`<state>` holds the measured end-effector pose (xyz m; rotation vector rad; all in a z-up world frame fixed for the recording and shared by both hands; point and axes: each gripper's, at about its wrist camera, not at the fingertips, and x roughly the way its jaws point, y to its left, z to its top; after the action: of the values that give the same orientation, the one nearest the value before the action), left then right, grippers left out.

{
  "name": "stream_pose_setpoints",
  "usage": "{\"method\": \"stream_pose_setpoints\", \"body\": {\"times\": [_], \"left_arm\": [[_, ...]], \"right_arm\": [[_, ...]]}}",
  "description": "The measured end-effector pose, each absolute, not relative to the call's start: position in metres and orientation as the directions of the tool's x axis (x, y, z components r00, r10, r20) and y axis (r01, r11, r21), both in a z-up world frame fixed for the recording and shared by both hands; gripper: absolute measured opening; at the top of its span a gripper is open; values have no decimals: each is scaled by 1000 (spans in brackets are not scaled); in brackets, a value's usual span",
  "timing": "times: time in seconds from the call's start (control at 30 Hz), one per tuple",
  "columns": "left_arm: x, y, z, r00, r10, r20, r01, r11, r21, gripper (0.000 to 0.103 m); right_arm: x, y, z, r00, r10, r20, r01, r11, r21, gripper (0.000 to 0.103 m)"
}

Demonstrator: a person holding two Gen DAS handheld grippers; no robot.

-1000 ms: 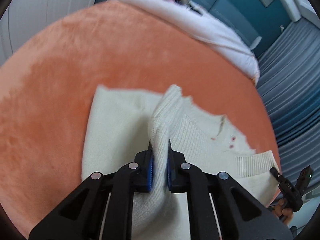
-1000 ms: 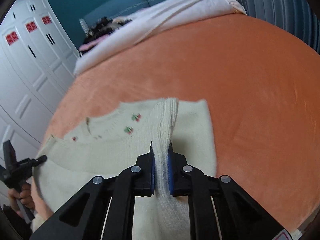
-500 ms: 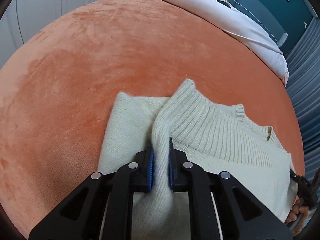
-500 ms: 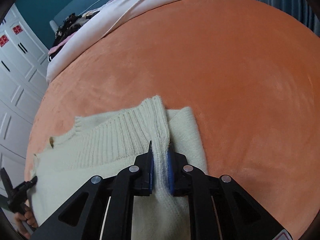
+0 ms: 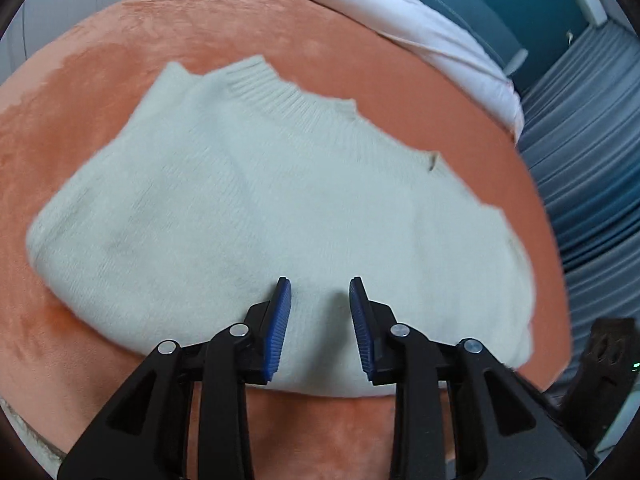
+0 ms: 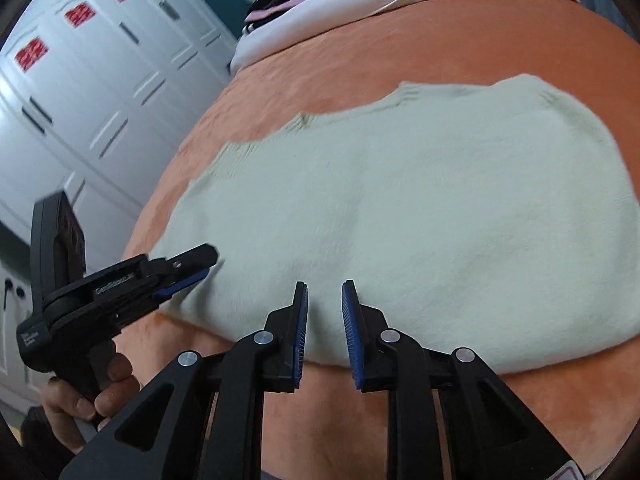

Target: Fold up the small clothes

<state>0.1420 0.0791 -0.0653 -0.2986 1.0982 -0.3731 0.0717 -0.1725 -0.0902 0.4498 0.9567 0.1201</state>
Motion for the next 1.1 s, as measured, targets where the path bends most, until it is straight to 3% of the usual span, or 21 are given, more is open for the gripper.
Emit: {"method": "stream_pose_setpoints", "body": {"times": [0.07, 0.13, 0.17, 0.2, 0.27, 0.33, 0.37, 0.4, 0.43, 0.47, 0.5, 0.6, 0.63, 0.67, 0.7, 0.77, 0.83, 0.93, 1.0, 1.03, 1.1], "left_arm": [[146, 102, -73, 390, -438, -810, 100, 895, -436, 13], [149, 138, -80, 403, -400, -823, 18, 903, -430, 10], [148, 155, -86, 405, -400, -822, -6, 898, -441, 0], [148, 169, -92, 394, -438, -808, -15, 876, -482, 1], [144, 179, -98, 403, -489, -774, -17, 841, -541, 1], [139, 171, -93, 422, -454, -785, -9, 863, -504, 1], [136, 167, -89, 428, -448, -785, -16, 865, -502, 1], [134, 165, -84, 428, -455, -781, -29, 857, -515, 7], [131, 165, -80, 431, -461, -776, -45, 848, -528, 15], [129, 165, -75, 440, -469, -766, -57, 836, -545, 31], [126, 166, -70, 457, -470, -755, -61, 830, -555, 42], [130, 164, -65, 479, -412, -775, -46, 870, -491, 43], [132, 163, -68, 467, -400, -788, -44, 880, -472, 42], [136, 162, -72, 455, -391, -800, -44, 887, -459, 36], [136, 162, -76, 445, -366, -817, -49, 901, -431, 29], [137, 164, -81, 442, -335, -832, -58, 915, -399, 20], [137, 168, -84, 440, -340, -831, -77, 908, -412, 19], [141, 169, -90, 433, -341, -834, -76, 908, -411, 19], [142, 169, -89, 429, -340, -837, -78, 909, -410, 19], [142, 169, -89, 427, -340, -838, -75, 910, -407, 19], [141, 168, -90, 430, -332, -839, -60, 917, -394, 19]], "right_arm": [[69, -183, -101, 563, 199, -802, 138, 934, 329, 6], [49, -229, -108, 569, 115, -814, 286, 901, 327, 6], [34, -253, -114, 570, 82, -818, 362, 869, 339, 5], [18, -280, -121, 566, 49, -823, 427, 836, 344, 0], [-3, -314, -130, 568, 84, -819, 454, 797, 397, 0], [-10, -319, -124, 575, 121, -809, 451, 778, 437, 0], [-11, -313, -115, 585, 93, -806, 452, 787, 419, 4], [-14, -310, -104, 607, 51, -793, 457, 794, 401, 20], [-19, -310, -95, 625, -10, -780, 482, 791, 376, 29], [-21, -312, -89, 645, -48, -763, 500, 782, 373, 50], [-23, -317, -85, 659, -78, -748, 517, 769, 375, 59], [-4, -326, -93, 621, -101, -778, 539, 775, 330, 58], [5, -327, -100, 591, -87, -802, 535, 786, 310, 52], [15, -326, -108, 554, -71, -830, 528, 800, 284, 28], [19, -323, -107, 554, -58, -830, 512, 810, 286, 12], [7, -329, -85, 659, -27, -751, 482, 782, 395, 11], [-6, -345, -78, 712, -35, -702, 499, 729, 469, 9], [2, -377, -131, 508, -58, -860, 631, 704, 326, 0], [-6, -380, -137, 520, -40, -853, 615, 710, 342, 0], [-14, -378, -125, 548, -35, -836, 612, 698, 371, 1], [-27, -371, -100, 647, -34, -762, 573, 680, 457, 15]]}}
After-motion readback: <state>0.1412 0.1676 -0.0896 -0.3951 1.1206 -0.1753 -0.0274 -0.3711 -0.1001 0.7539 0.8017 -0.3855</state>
